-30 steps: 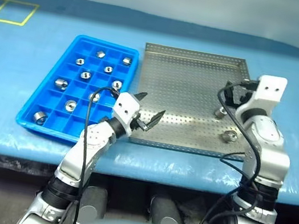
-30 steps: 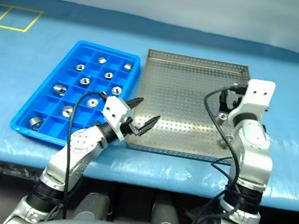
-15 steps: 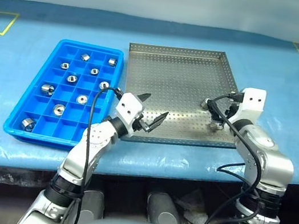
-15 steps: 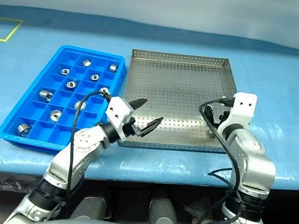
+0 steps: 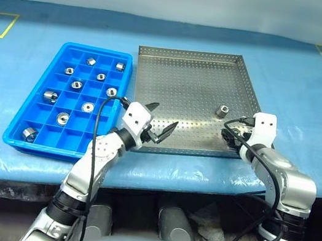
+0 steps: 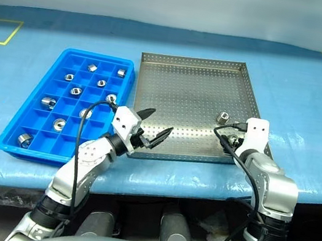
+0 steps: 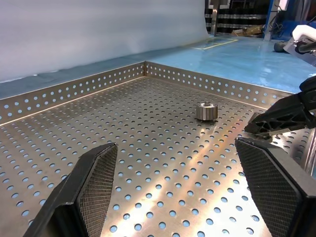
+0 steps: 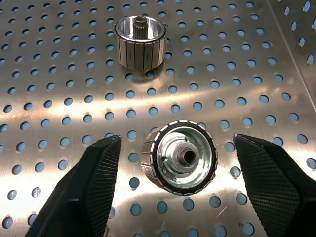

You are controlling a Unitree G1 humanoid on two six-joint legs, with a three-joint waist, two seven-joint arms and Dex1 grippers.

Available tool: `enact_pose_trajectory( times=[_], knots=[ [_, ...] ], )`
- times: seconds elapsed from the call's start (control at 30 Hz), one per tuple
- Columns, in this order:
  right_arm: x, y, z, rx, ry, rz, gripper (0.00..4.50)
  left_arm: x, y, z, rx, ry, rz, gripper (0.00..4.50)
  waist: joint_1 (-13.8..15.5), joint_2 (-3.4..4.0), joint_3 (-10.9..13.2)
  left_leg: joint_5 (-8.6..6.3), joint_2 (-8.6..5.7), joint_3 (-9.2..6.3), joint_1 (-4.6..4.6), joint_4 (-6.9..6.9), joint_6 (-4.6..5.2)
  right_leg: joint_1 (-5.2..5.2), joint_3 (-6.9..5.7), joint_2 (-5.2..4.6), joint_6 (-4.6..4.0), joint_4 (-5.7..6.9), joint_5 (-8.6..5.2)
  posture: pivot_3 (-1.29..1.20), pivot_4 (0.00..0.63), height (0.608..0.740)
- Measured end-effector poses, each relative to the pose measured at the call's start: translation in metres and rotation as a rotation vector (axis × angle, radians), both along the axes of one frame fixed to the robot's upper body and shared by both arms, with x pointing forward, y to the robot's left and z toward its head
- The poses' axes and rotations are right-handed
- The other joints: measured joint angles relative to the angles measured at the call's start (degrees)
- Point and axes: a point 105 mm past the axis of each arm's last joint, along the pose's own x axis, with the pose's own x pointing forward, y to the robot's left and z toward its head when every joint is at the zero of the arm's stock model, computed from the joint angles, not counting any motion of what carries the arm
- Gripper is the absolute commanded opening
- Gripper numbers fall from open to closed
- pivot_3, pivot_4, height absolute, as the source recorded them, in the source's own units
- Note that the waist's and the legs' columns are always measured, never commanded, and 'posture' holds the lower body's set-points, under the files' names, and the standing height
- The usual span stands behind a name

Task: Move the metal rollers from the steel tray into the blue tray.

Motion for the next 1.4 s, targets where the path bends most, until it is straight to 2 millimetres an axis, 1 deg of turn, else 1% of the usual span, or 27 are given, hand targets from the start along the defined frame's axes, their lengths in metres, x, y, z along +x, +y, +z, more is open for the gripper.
enact_pose_trajectory(
  times=[0.07, 0.1, 0.13, 0.23, 0.33, 0.37, 0.43, 0.5, 0.53, 0.6, 0.67, 0.73, 0.77, 0.87, 1.0, 1.13, 1.2, 1.33, 1.4],
  knots=[
    [0.001, 0.001, 0.000, 0.004, -0.006, 0.002, 2.30, 0.001, 0.002, 0.000, 0.000, -0.001, 0.010, 4.18, 0.0, -0.02, 0.0, 0.00, 0.00, 0.02, 0.01, 0.00, 0.00, 0.00, 0.02, 0.00, 0.01, 0.00, 0.01, -0.08, 0.150, 0.740],
    [0.001, 0.001, 0.000, 0.007, -0.009, 0.003, 1.91, 0.001, 0.002, 0.000, 0.000, 0.000, 0.012, 4.18, -0.1, -0.04, 0.0, 0.00, 0.01, 0.04, 0.01, 0.01, 0.00, 0.00, 0.03, 0.00, 0.02, 0.00, 0.01, -0.08, 0.150, 0.740],
    [0.002, 0.002, 0.000, 0.008, -0.015, 0.006, 1.72, 0.001, 0.002, -0.001, 0.001, 0.001, 0.012, 4.18, -0.1, -0.05, 0.0, 0.00, 0.01, 0.06, 0.02, 0.01, 0.00, 0.01, 0.05, 0.00, 0.03, 0.00, 0.02, -0.07, 0.150, 0.740],
    [0.005, 0.006, 0.002, 0.011, -0.041, 0.022, 1.71, 0.000, 0.003, -0.003, 0.019, 0.001, 0.011, 4.18, -0.1, -0.10, 0.0, 0.00, 0.01, 0.07, 0.03, 0.04, 0.00, 0.01, 0.06, 0.00, 0.05, 0.00, 0.03, -0.06, 0.150, 0.740],
    [0.008, 0.017, 0.005, 0.021, -0.073, 0.074, 1.71, 0.000, 0.005, -0.003, 0.018, 0.001, 0.017, 4.18, 0.1, -0.10, 0.0, 0.00, 0.01, 0.06, -0.01, 0.01, 0.00, -0.03, 0.06, 0.00, 0.05, 0.00, 0.03, -0.03, 0.150, 0.740],
    [0.010, 0.023, 0.009, 0.029, -0.101, 0.099, 1.71, 0.000, 0.007, -0.002, 0.014, 0.000, 0.025, 4.18, 0.2, -0.10, 0.0, 0.00, 0.01, 0.07, -0.02, -0.02, 0.00, -0.06, 0.06, 0.00, 0.05, -0.02, 0.03, -0.01, 0.150, 0.740],
    [0.019, 0.034, 0.024, 0.045, -0.170, 0.142, 1.71, -0.001, 0.013, 0.001, -0.002, -0.005, 0.053, 4.18, 0.2, -0.10, 0.1, 0.00, 0.01, 0.08, -0.06, -0.07, 0.00, -0.12, 0.08, 0.00, 0.05, -0.02, 0.03, 0.03, 0.150, 0.740],
    [0.031, 0.051, 0.050, 0.067, -0.279, 0.202, 1.71, -0.003, 0.023, 0.005, -0.022, -0.018, 0.108, 4.18, 0.7, -0.12, 0.1, 0.00, 0.02, 0.05, -0.05, -0.12, 0.00, -0.13, 0.06, 0.02, 0.05, -0.02, 0.04, 0.07, 0.150, 0.740],
    [0.034, 0.058, 0.058, 0.075, -0.312, 0.228, 1.71, -0.003, 0.026, 0.006, -0.028, -0.020, 0.126, 4.18, 0.9, -0.12, 0.1, 0.00, 0.04, 0.03, -0.04, -0.14, 0.00, -0.11, 0.04, 0.03, 0.05, -0.02, 0.03, 0.12, 0.150, 0.740],
    [0.042, 0.085, 0.079, 0.109, -0.393, 0.322, 1.71, -0.007, 0.035, 0.009, -0.042, -0.026, 0.175, 4.18, 1.7, -0.14, 0.1, 0.00, 0.06, -0.02, -0.03, -0.18, 0.01, -0.11, 0.02, 0.06, 0.04, -0.01, 0.03, 0.16, 0.150, 0.740],
    [0.045, 0.113, 0.092, 0.144, -0.442, 0.425, 1.71, -0.012, 0.042, 0.010, -0.052, -0.029, 0.219, 4.18, 3.0, -0.16, 0.1, 0.00, 0.07, -0.08, -0.02, -0.22, 0.01, -0.12, -0.02, 0.08, 0.00, -0.01, 0.01, 0.20, 0.150, 0.740],
    [0.047, 0.137, 0.097, 0.179, -0.457, 0.517, 1.71, -0.017, 0.049, 0.010, -0.056, -0.027, 0.258, 4.18, 4.6, -0.19, 0.1, 0.00, 0.07, -0.13, -0.05, -0.23, 0.00, -0.11, -0.08, 0.07, -0.07, -0.02, -0.03, 0.31, 0.150, 0.740],
    [0.047, 0.150, 0.097, 0.195, -0.453, 0.574, 1.71, -0.020, 0.053, 0.011, -0.056, -0.027, 0.284, 4.18, 5.7, -0.22, 0.1, 0.00, 0.06, -0.17, -0.07, -0.23, 0.00, -0.11, -0.14, 0.05, -0.09, -0.04, -0.04, 0.33, 0.150, 0.740],
    [0.046, 0.179, 0.091, 0.190, -0.429, 0.722, 1.71, -0.032, 0.065, 0.006, -0.048, -0.011, 0.351, 4.18, 8.4, -0.28, 0.2, -0.01, 0.03, -0.17, -0.11, -0.25, 0.00, -0.12, -0.21, -0.03, -0.14, -0.10, -0.06, 0.43, 0.150, 0.740],
    [0.037, 0.205, 0.076, 0.185, -0.380, 0.899, 1.71, -0.048, 0.077, 0.003, -0.032, 0.008, 0.433, 4.18, 12.5, -0.38, 0.2, -0.03, 0.03, -0.25, -0.17, -0.27, -0.01, -0.16, -0.38, -0.07, -0.22, -0.15, -0.11, 0.56, 0.150, 0.740],
    [0.031, 0.220, 0.067, 0.198, -0.348, 1.011, 1.71, -0.064, 0.085, -0.003, -0.026, 0.043, 0.480, 4.18, 16.5, -0.48, 0.3, -0.04, 0.07, -0.28, -0.26, -0.25, -0.02, -0.31, -0.57, -0.13, -0.29, -0.14, -0.17, 0.62, 0.150, 0.740],
    [0.026, 0.230, 0.066, 0.208, -0.341, 1.077, 1.71, -0.071, 0.089, -0.006, -0.023, 0.063, 0.507, 4.18, 18.4, -0.51, 0.4, -0.04, 0.09, -0.25, -0.43, -0.25, -0.04, -0.66, -0.60, -0.14, -0.30, -0.10, -0.17, 0.65, 0.150, 0.740],
    [0.019, 0.243, 0.062, 0.223, -0.323, 1.158, 1.71, -0.076, 0.095, -0.006, -0.010, 0.065, 0.543, 4.18, 22.5, -0.52, 0.4, -0.06, 0.12, -0.28, -0.84, -0.25, -0.07, -0.96, -0.72, -0.12, -0.33, -0.08, -0.18, 0.68, 0.150, 0.740],
    [0.014, 0.249, 0.057, 0.215, -0.299, 1.197, 1.71, -0.076, 0.098, -0.005, -0.001, 0.060, 0.563, 4.18, 25.4, -0.52, 0.4, -0.09, 0.12, -0.29, -1.12, -0.24, -0.19, -1.19, -0.75, -0.11, -0.34, -0.07, -0.18, 0.68, 0.150, 0.740]
  ],
)
